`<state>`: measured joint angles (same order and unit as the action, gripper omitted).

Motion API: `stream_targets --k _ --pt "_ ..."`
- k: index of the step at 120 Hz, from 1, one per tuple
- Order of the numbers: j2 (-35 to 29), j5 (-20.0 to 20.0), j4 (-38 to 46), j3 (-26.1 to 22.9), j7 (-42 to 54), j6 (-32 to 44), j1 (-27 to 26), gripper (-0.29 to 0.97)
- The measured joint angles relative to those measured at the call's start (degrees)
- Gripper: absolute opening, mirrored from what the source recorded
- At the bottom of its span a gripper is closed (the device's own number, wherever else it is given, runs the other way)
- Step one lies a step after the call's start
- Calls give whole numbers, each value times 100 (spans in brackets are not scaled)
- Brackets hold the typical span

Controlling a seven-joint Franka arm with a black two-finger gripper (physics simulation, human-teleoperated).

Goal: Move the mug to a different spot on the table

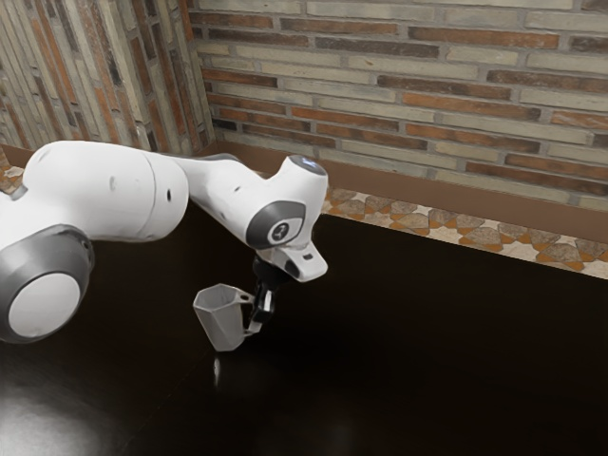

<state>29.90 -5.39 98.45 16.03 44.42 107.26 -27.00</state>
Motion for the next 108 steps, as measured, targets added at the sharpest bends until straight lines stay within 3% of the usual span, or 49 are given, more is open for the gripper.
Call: stream_targets --k 92,100,108 --pt "63 -208 -60 101 -293 239 130 1" --pt "79 -202 -61 101 -298 255 133 7" --pt "93 -195 -61 101 -300 273 133 20"
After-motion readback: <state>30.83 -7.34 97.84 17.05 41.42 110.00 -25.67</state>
